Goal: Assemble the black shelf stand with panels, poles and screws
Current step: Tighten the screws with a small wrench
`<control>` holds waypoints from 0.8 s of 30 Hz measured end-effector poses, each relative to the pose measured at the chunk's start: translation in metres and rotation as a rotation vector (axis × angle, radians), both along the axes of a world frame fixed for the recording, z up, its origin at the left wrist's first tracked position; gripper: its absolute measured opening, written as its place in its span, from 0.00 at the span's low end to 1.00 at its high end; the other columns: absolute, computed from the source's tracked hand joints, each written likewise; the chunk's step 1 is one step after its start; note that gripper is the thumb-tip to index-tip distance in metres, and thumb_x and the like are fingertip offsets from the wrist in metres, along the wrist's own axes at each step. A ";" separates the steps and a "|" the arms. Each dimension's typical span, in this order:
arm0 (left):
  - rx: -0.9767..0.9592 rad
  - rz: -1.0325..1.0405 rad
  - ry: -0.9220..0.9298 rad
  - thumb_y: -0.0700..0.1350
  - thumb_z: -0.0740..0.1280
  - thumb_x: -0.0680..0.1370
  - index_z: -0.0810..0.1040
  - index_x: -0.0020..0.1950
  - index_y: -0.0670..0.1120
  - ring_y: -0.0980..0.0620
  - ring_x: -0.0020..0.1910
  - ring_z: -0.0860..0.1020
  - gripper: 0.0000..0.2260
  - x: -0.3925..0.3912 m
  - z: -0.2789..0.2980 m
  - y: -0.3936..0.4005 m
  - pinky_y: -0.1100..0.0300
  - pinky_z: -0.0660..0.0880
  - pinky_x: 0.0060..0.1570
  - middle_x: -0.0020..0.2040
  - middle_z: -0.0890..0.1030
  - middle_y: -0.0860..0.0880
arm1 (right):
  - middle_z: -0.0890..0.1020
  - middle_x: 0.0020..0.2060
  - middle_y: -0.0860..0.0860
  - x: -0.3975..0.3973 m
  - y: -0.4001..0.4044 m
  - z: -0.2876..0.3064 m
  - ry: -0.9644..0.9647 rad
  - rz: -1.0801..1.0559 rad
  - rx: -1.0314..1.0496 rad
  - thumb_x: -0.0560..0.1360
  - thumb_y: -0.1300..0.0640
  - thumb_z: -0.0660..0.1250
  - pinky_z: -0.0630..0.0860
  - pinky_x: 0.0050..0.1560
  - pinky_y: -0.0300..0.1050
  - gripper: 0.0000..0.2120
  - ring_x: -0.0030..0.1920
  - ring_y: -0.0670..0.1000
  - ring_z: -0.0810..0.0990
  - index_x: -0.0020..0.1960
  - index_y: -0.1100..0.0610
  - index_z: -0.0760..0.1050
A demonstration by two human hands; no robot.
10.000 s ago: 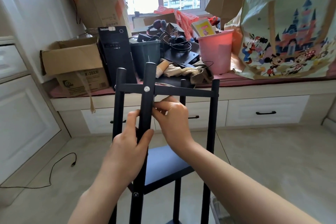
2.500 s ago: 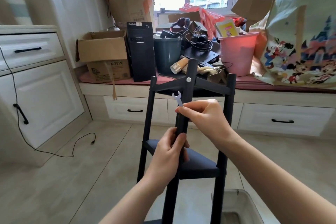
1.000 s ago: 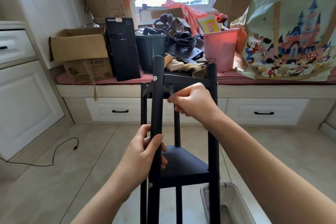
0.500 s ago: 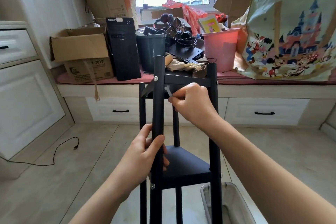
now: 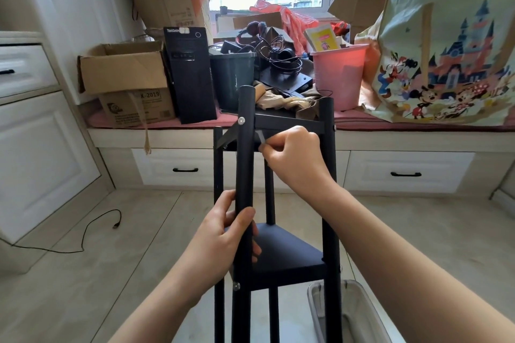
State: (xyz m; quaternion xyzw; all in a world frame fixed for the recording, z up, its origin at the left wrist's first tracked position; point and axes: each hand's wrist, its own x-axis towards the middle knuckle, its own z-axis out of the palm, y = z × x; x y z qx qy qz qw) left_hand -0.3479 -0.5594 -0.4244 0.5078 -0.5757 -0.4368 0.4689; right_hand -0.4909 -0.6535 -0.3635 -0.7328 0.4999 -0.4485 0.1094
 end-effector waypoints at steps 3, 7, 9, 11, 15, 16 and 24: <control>0.006 -0.011 -0.014 0.48 0.61 0.83 0.71 0.61 0.53 0.44 0.36 0.83 0.07 0.000 0.001 0.000 0.46 0.84 0.42 0.39 0.81 0.45 | 0.82 0.31 0.57 0.001 -0.001 -0.002 -0.059 0.013 0.004 0.77 0.60 0.67 0.80 0.39 0.51 0.12 0.34 0.55 0.81 0.38 0.63 0.84; 0.001 -0.017 -0.019 0.47 0.61 0.84 0.71 0.61 0.52 0.44 0.36 0.83 0.07 0.000 0.001 0.001 0.44 0.83 0.43 0.39 0.81 0.44 | 0.83 0.31 0.56 0.001 0.001 -0.004 -0.146 0.042 0.041 0.78 0.60 0.67 0.83 0.37 0.51 0.11 0.32 0.52 0.83 0.40 0.63 0.84; 0.001 -0.022 -0.016 0.47 0.61 0.84 0.71 0.61 0.52 0.45 0.35 0.83 0.07 0.000 0.001 0.001 0.46 0.84 0.42 0.38 0.81 0.46 | 0.84 0.33 0.55 0.002 0.002 -0.006 -0.203 0.065 0.076 0.79 0.61 0.67 0.83 0.33 0.46 0.10 0.31 0.50 0.83 0.44 0.64 0.84; 0.000 -0.034 -0.010 0.47 0.61 0.84 0.71 0.62 0.52 0.45 0.35 0.82 0.07 -0.001 0.002 0.001 0.48 0.84 0.41 0.38 0.81 0.48 | 0.84 0.33 0.55 0.005 0.002 -0.011 -0.252 0.073 0.087 0.79 0.61 0.66 0.82 0.31 0.44 0.10 0.31 0.50 0.84 0.45 0.64 0.84; -0.020 -0.043 -0.014 0.46 0.60 0.84 0.71 0.62 0.52 0.46 0.33 0.81 0.07 -0.003 0.001 0.002 0.50 0.83 0.39 0.37 0.80 0.49 | 0.84 0.32 0.53 0.013 -0.005 -0.025 -0.289 0.045 -0.020 0.79 0.60 0.67 0.82 0.32 0.44 0.11 0.31 0.48 0.83 0.43 0.62 0.84; -0.030 -0.036 -0.020 0.46 0.60 0.84 0.71 0.62 0.51 0.46 0.33 0.81 0.07 -0.003 0.000 0.002 0.50 0.83 0.38 0.37 0.80 0.49 | 0.84 0.33 0.52 0.014 -0.007 -0.029 -0.279 0.034 -0.065 0.80 0.60 0.67 0.82 0.32 0.43 0.11 0.31 0.47 0.83 0.42 0.62 0.84; -0.025 -0.053 -0.017 0.46 0.60 0.83 0.71 0.60 0.51 0.45 0.32 0.81 0.07 -0.006 -0.001 0.002 0.50 0.83 0.37 0.36 0.80 0.49 | 0.83 0.33 0.51 0.019 -0.018 -0.044 -0.258 0.014 -0.273 0.80 0.59 0.65 0.82 0.38 0.44 0.11 0.33 0.47 0.82 0.44 0.62 0.83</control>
